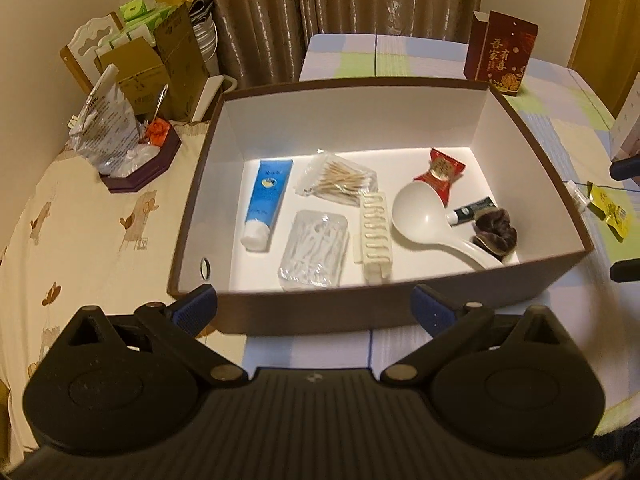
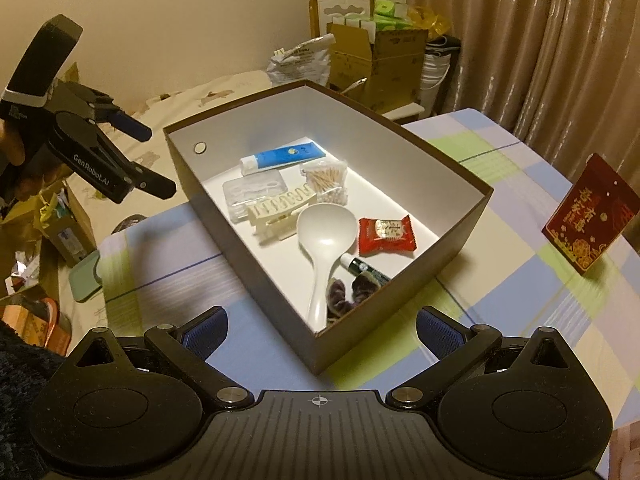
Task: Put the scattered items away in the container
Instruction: 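Withdraw both tools from the box toward the pill bottle and yellow packet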
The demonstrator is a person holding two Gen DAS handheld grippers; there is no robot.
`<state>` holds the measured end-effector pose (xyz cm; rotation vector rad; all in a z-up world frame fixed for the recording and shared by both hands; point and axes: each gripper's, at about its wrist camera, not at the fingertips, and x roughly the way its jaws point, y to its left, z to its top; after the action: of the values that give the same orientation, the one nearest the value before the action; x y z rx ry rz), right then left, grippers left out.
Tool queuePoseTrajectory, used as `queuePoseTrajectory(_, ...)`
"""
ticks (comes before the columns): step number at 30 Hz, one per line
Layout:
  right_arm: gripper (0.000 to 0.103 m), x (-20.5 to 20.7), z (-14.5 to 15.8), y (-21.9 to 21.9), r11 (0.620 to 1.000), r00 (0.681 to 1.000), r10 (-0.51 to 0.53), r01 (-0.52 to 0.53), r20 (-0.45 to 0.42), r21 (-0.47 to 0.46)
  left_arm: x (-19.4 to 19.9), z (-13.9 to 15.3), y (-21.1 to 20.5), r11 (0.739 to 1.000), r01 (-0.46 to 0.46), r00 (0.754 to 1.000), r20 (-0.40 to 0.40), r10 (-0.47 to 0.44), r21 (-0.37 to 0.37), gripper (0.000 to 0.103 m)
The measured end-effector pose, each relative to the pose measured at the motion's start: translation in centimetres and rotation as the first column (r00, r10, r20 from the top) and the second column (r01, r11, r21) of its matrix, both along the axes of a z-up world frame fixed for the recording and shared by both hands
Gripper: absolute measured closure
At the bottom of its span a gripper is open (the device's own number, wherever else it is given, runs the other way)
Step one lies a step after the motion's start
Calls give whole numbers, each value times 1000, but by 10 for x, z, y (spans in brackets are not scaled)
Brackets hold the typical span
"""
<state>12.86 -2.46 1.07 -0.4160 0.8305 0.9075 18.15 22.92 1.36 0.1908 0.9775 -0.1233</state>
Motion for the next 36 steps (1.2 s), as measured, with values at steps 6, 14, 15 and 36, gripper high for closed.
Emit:
queuePoseTrajectory(6, 0, -11, 2, -11, 1000, 1000, 3, -3, -7, 19, -18, -2, -9, 1000, -13, 1000, -13, 13, -4, 1)
queuePoseTrajectory(14, 0, -24, 0, -30, 999, 1000, 9, -8, -22, 36, -38, 0, -25, 1000, -26, 1000, -15, 26, -4, 1)
queuePoseTrajectory(15, 0, -26, 0, -33, 999, 1000, 9, -8, -23, 37, -41, 1, -27, 1000, -28, 999, -15, 28, -4, 1)
queuePoseTrajectory(36, 0, -47, -13, -119, 996, 995, -59, 64, -83, 62, -86, -5, -85, 998, -55, 997, -51, 55, 3, 1)
